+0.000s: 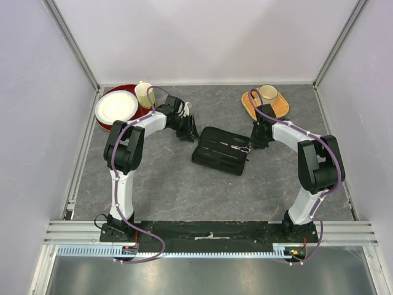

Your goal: Sort the hair-cutting tools

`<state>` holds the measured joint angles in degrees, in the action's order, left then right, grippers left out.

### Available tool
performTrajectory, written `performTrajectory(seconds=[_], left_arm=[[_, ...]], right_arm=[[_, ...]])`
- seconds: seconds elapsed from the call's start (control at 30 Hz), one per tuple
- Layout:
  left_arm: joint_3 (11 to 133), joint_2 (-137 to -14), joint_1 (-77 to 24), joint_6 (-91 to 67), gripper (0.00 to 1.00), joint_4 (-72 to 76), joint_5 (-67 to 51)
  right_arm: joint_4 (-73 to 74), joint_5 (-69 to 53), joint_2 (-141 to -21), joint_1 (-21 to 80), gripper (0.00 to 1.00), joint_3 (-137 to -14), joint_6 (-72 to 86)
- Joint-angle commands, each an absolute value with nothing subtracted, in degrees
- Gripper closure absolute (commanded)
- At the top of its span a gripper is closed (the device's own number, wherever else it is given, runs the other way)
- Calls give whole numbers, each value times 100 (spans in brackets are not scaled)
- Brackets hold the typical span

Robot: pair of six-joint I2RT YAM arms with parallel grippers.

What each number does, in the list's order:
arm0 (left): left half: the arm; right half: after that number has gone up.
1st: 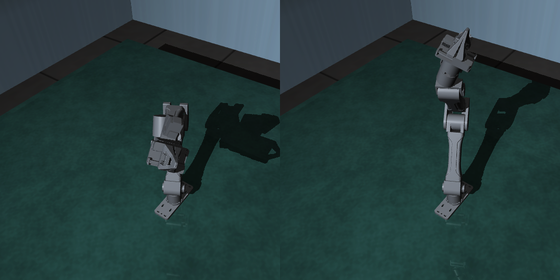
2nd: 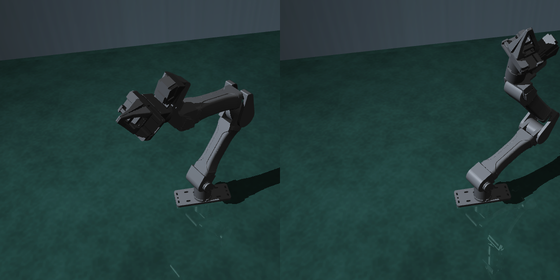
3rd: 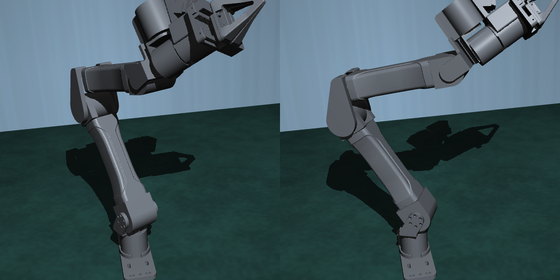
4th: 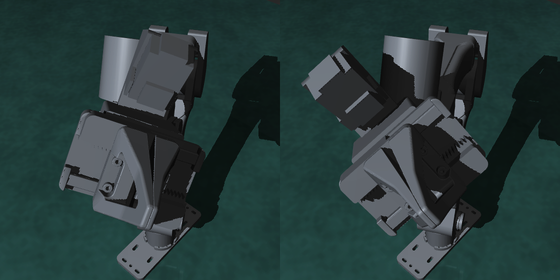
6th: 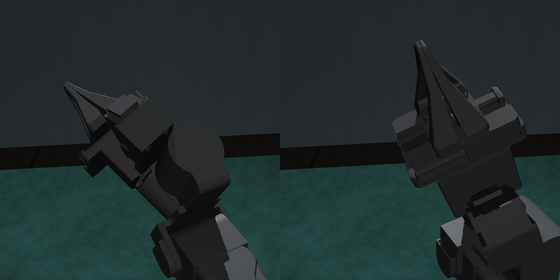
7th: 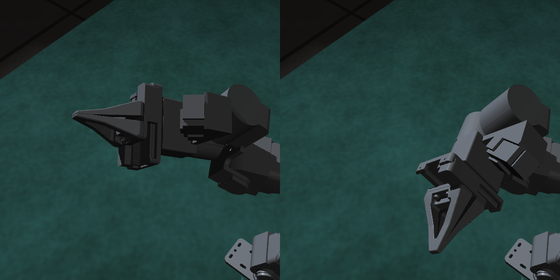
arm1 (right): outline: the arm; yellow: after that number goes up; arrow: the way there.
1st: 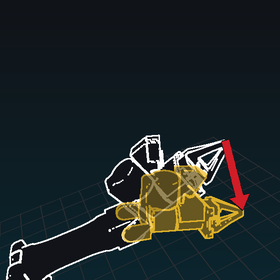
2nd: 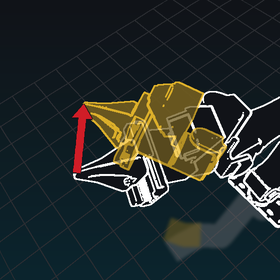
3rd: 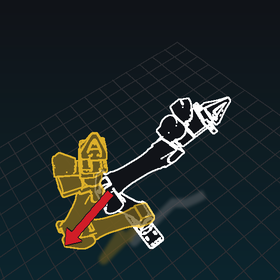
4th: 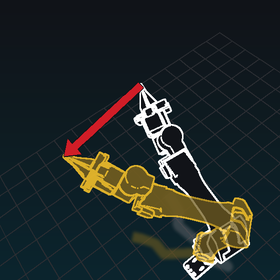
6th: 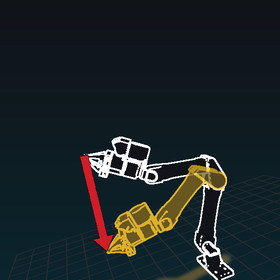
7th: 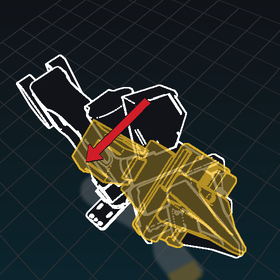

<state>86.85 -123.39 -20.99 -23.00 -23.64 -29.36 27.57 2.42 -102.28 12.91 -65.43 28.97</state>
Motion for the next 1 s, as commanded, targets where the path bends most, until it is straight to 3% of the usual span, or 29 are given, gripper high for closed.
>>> performTrajectory(seconds=[0.0, 0.13, 0.3, 0.97], left_arm=[[8807, -12463, -2109, -2215, 53, -2364, -2997], [8702, -12454, -2118, -2381, 55, -2373, -3059], [8421, -12454, -2118, -2636, 59, -2171, -3295], [8578, -12674, -2153, -2935, 60, -2276, -3051]], right_arm=[[2487, 387, -10397, 1362, 73, -6601, 3137], [2487, 325, -10442, 1415, 88, -6618, 3243], [2479, 220, -10397, 1485, 100, -6636, 3261], [2189, 307, -10011, 1679, 100, -6539, 2215]])
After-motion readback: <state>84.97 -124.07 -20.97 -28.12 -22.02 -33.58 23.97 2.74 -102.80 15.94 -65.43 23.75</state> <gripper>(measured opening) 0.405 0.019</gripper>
